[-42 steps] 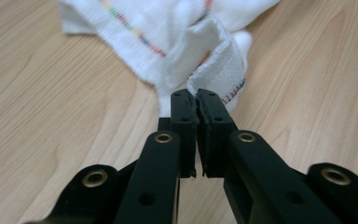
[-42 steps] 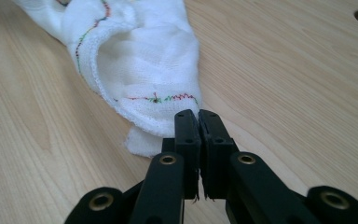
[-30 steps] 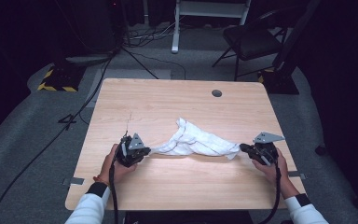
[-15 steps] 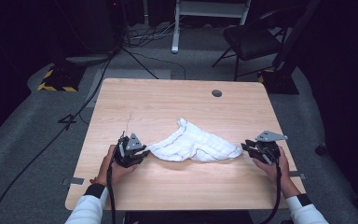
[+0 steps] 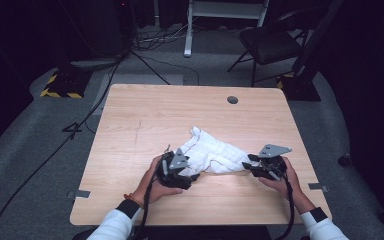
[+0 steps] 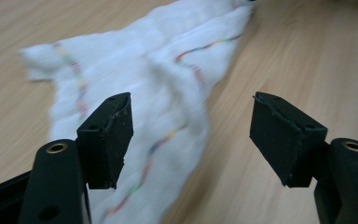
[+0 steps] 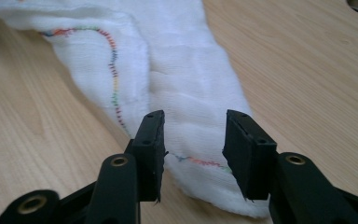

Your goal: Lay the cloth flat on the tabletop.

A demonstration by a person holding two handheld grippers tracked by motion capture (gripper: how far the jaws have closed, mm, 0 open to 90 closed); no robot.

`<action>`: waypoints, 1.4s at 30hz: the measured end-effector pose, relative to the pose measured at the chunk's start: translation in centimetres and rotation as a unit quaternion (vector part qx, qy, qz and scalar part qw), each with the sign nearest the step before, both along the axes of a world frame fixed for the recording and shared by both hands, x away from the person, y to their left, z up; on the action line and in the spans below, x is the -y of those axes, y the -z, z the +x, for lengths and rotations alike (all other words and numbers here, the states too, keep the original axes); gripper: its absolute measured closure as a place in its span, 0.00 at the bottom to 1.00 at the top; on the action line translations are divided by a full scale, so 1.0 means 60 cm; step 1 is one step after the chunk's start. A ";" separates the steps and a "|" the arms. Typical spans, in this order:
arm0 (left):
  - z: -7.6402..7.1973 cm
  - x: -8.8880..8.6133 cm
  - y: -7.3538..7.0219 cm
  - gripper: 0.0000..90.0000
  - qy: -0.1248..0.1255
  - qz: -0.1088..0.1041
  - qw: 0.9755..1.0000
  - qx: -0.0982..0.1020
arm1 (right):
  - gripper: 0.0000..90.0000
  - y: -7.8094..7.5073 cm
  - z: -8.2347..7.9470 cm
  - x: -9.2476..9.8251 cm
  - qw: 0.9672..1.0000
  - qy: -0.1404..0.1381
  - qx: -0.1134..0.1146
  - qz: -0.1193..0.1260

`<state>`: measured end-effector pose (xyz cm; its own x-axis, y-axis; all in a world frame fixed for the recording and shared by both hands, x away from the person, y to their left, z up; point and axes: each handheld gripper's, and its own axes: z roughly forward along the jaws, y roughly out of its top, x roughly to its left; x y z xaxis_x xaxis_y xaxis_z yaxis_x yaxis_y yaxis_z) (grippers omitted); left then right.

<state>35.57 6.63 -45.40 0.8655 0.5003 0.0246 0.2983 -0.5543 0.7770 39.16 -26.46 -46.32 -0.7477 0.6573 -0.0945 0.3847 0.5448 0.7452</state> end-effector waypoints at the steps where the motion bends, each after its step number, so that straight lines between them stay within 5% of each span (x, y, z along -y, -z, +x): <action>1: 0.000 0.000 0.000 0.34 0.000 0.000 1.000 0.000 | 0.63 0.000 0.000 0.000 1.000 0.000 0.000 0.000; 7: 0.037 0.065 0.031 0.39 -0.033 0.032 0.998 -0.032 | 0.60 0.008 0.015 0.027 1.000 0.028 -0.008 -0.007; 12: 0.051 0.060 0.041 0.75 -0.022 0.038 0.998 -0.044 | 0.60 0.014 0.020 0.036 0.999 0.028 -0.021 -0.011; 15: 0.048 0.054 0.038 0.87 -0.006 0.034 0.999 -0.042 | 0.60 0.016 0.021 0.040 0.999 0.023 -0.028 -0.004; 20: 0.013 0.030 0.007 0.88 0.061 0.015 0.998 -0.004 | 0.61 0.019 0.018 0.039 0.999 0.016 -0.032 -0.022; 25: -0.024 0.022 0.002 0.88 0.097 0.031 0.995 0.015 | 0.61 0.021 0.018 0.045 0.999 0.017 -0.045 -0.009; 31: -0.070 -0.003 0.025 0.89 0.134 0.081 0.988 0.002 | 0.60 0.020 0.010 0.041 0.999 0.006 -0.050 -0.001; 34: -0.086 -0.030 0.037 0.87 0.133 0.095 0.986 -0.015 | 0.59 0.017 -0.003 0.028 0.999 -0.015 -0.045 -0.001; 35: -0.086 -0.030 0.037 0.83 0.133 0.095 0.986 -0.015 | 0.59 0.017 -0.003 0.028 0.999 -0.015 -0.045 -0.001; 37: -0.083 -0.053 0.036 0.76 0.091 0.080 0.992 -0.020 | 0.60 0.025 -0.011 0.015 0.998 -0.033 -0.050 -0.023; 39: -0.079 -0.058 0.033 0.67 0.074 0.073 0.994 -0.016 | 0.60 0.027 -0.013 0.012 0.998 -0.035 -0.051 -0.030; 40: -0.068 -0.065 0.029 0.62 0.033 0.047 0.998 -0.018 | 0.60 0.031 -0.013 0.010 0.997 -0.037 -0.054 -0.036; 42: -0.062 -0.068 0.027 0.57 0.017 0.031 0.999 -0.019 | 0.60 0.031 -0.013 0.009 0.997 -0.037 -0.054 -0.035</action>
<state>31.84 10.71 -47.04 0.8833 0.4683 0.0217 0.3063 -0.6116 0.7294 38.38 -27.00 -48.16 -0.8018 0.5951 -0.0551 0.4178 0.6241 0.6602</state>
